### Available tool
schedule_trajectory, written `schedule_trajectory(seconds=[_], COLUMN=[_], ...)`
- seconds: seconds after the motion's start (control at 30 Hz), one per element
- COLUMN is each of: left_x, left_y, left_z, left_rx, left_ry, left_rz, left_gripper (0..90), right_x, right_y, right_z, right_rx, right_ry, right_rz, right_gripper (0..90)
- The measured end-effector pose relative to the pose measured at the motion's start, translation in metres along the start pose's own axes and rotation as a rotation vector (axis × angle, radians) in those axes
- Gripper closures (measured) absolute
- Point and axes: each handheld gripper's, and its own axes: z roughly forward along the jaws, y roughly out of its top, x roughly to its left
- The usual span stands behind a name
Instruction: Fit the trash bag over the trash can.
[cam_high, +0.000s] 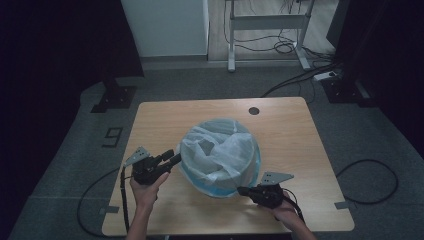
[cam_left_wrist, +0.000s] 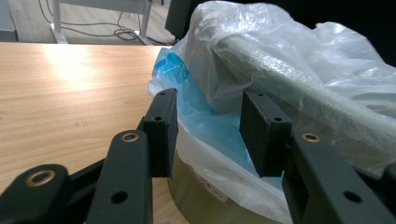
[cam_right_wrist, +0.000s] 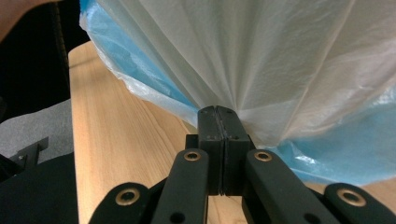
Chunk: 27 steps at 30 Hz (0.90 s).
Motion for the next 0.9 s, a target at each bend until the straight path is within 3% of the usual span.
schedule_trajectory(seconds=[0.2, 0.43, 0.57, 0.77, 0.9], left_x=[0.001, 0.006, 0.01, 0.01, 0.011], left_y=[-0.003, -0.009, -0.012, -0.012, -0.014], left_z=[0.002, 0.006, 0.01, 0.007, 0.011], left_rx=[0.021, 0.053, 0.089, 0.07, 0.101], left_ry=[-0.001, 0.008, -0.02, 0.019, 0.026], left_rz=[-0.007, -0.017, -0.036, -0.022, -0.019], left_gripper=[56.5, 58.9, 60.4, 53.3, 55.6], right_x=[-0.002, -0.002, -0.004, -0.002, 0.0], right_y=[-0.007, -0.009, -0.011, -0.011, -0.01], right_z=[0.006, 0.002, 0.0, -0.001, -0.001], right_rx=[0.027, 0.004, -0.007, -0.008, -0.002], right_ry=[-0.024, -0.031, -0.031, -0.036, -0.049], right_rz=[0.019, 0.022, 0.028, 0.013, -0.001], right_gripper=[88.0, 84.0, 82.9, 81.0, 80.3])
